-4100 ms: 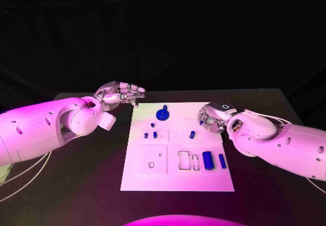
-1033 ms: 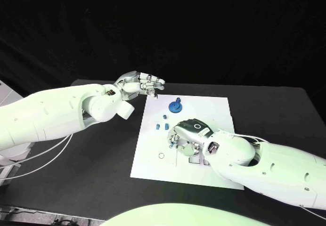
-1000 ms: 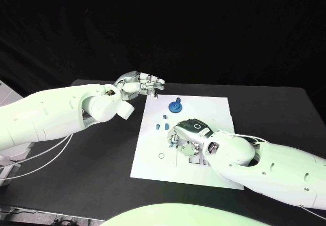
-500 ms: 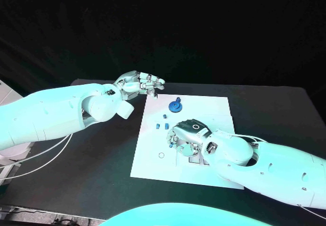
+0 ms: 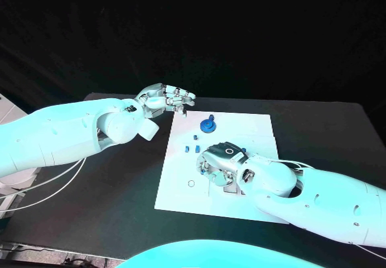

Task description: Assemble the parts on the task board

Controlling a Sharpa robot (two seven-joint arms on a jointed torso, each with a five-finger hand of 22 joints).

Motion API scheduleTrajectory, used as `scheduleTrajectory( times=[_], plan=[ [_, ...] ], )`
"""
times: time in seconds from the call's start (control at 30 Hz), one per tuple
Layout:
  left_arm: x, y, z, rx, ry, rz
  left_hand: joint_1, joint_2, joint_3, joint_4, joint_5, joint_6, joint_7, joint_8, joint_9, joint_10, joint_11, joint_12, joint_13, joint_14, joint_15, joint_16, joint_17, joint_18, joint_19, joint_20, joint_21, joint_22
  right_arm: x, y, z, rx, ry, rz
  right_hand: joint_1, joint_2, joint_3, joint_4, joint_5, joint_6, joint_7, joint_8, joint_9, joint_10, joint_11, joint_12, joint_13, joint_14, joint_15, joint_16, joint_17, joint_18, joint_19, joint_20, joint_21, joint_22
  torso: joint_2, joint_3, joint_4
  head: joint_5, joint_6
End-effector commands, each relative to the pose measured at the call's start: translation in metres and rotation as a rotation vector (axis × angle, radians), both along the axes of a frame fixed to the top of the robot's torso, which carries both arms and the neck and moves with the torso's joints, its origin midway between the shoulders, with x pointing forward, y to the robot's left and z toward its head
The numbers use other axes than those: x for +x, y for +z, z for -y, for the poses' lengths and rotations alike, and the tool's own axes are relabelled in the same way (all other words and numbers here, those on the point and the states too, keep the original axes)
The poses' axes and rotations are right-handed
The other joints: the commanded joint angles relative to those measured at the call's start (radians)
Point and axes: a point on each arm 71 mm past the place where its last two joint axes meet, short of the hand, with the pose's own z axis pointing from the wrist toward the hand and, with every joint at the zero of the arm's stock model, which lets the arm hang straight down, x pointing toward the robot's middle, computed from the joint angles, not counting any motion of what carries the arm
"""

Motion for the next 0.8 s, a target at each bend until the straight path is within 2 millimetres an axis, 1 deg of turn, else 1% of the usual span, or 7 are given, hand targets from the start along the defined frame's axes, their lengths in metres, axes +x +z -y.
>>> scheduleTrajectory(
  times=[0.03,0.07,0.13,0.17,0.5,0.7,0.8],
  plan=[
    [-0.001,0.001,0.002,-0.014,-0.019,-0.003,-0.008,0.002,-0.006,0.001,0.002,-0.008,-0.001,0.005,-0.001,-0.008,-0.003,0.004,-0.001,-0.003,0.006,-0.003,-0.001,0.005,0.008,0.002,-0.004,-0.001,-0.003,-0.006,-0.002,-0.028,0.024,-0.012,-0.024,-0.007,-0.002,-0.005,0.004,-0.015,0.006,-0.010,-0.001,-0.026,0.004,-0.001,-0.006,0.027,0.002,-0.012,-0.024,-0.001,-0.006,0.007,-0.037,0.104,0.000,0.0005,-0.0002,0.002,0.000],
    [-0.001,0.001,0.002,-0.013,-0.019,-0.003,-0.008,0.002,-0.006,0.001,0.002,-0.008,-0.001,0.005,-0.001,-0.008,-0.003,0.004,-0.001,-0.003,0.006,-0.003,-0.001,0.005,0.008,0.002,-0.004,-0.001,-0.003,-0.007,-0.002,-0.025,0.025,-0.014,-0.027,-0.009,-0.001,-0.005,0.005,-0.020,0.008,-0.014,-0.002,-0.035,0.006,-0.001,-0.008,0.025,0.005,-0.016,-0.030,0.000,-0.009,0.008,-0.044,0.101,0.001,0.0005,-0.0001,0.002,0.000],
    [-0.001,0.001,0.002,-0.013,-0.019,-0.004,-0.008,0.002,-0.006,0.001,0.002,-0.008,-0.001,0.005,-0.001,-0.008,-0.003,0.004,-0.001,-0.003,0.006,-0.003,-0.001,0.005,0.008,0.002,-0.004,-0.001,-0.003,-0.007,-0.001,-0.020,0.024,-0.015,-0.051,-0.027,-0.006,0.000,0.006,-0.045,0.014,-0.033,-0.009,-0.080,0.017,-0.002,-0.017,0.022,0.015,-0.016,-0.035,0.006,-0.024,0.015,-0.073,0.086,0.000,0.0005,-0.0002,0.002,0.000],
    [-0.001,0.001,0.002,-0.013,-0.019,-0.004,-0.008,0.002,-0.006,0.001,0.002,-0.008,-0.001,0.005,-0.001,-0.008,-0.003,0.004,-0.001,-0.003,0.006,-0.003,-0.001,0.005,0.008,0.002,-0.004,-0.001,-0.003,-0.007,-0.001,-0.016,0.022,-0.015,-0.057,-0.031,-0.008,0.002,0.006,-0.046,0.015,-0.035,-0.009,-0.095,0.021,-0.001,-0.020,0.022,0.017,-0.016,-0.037,0.007,-0.028,0.018,-0.082,0.081,0.000,0.0004,-0.0005,0.002,-0.001],
    [-0.002,0.000,0.002,-0.012,-0.031,-0.015,-0.006,0.003,-0.007,0.001,0.002,-0.008,-0.002,0.006,-0.002,-0.008,-0.003,0.006,-0.001,-0.003,0.006,-0.003,-0.001,0.006,0.010,0.002,-0.007,-0.004,-0.001,-0.004,0.011,0.022,-0.025,0.006,-0.071,-0.053,-0.015,-0.003,0.000,-0.078,0.021,-0.065,-0.019,-0.176,0.036,0.005,-0.022,0.014,0.028,-0.021,-0.058,0.018,-0.048,0.032,-0.132,0.057,0.000,0.0006,-0.0008,0.001,0.000],
    [-0.002,0.000,0.002,-0.011,-0.033,-0.017,-0.005,0.003,-0.007,0.001,0.002,-0.009,-0.001,0.006,-0.002,-0.009,-0.003,0.006,-0.001,-0.003,0.006,-0.003,-0.001,0.006,0.011,0.002,-0.007,-0.004,-0.005,0.001,0.018,0.064,-0.037,0.021,-0.075,-0.068,-0.035,-0.006,-0.005,-0.130,0.014,-0.104,-0.034,-0.232,0.046,0.008,-0.022,0.005,0.036,-0.033,-0.085,0.025,-0.060,0.040,-0.170,0.037,-0.001,0.0009,-0.0008,0.000,0.001],
    [-0.002,0.000,0.001,-0.010,-0.033,-0.019,-0.005,0.003,-0.007,0.001,0.002,-0.009,-0.001,0.006,-0.002,-0.009,-0.003,0.006,-0.001,-0.003,0.006,-0.003,-0.001,0.006,0.011,0.002,-0.007,-0.004,-0.006,0.006,0.023,0.082,-0.046,0.029,-0.075,-0.070,-0.043,-0.006,-0.007,-0.136,0.010,-0.109,-0.036,-0.241,0.047,0.010,-0.021,0.004,0.037,-0.035,-0.090,0.026,-0.063,0.041,-0.178,0.032,-0.001,0.0010,-0.0010,-0.002,0.003]
  ],
)
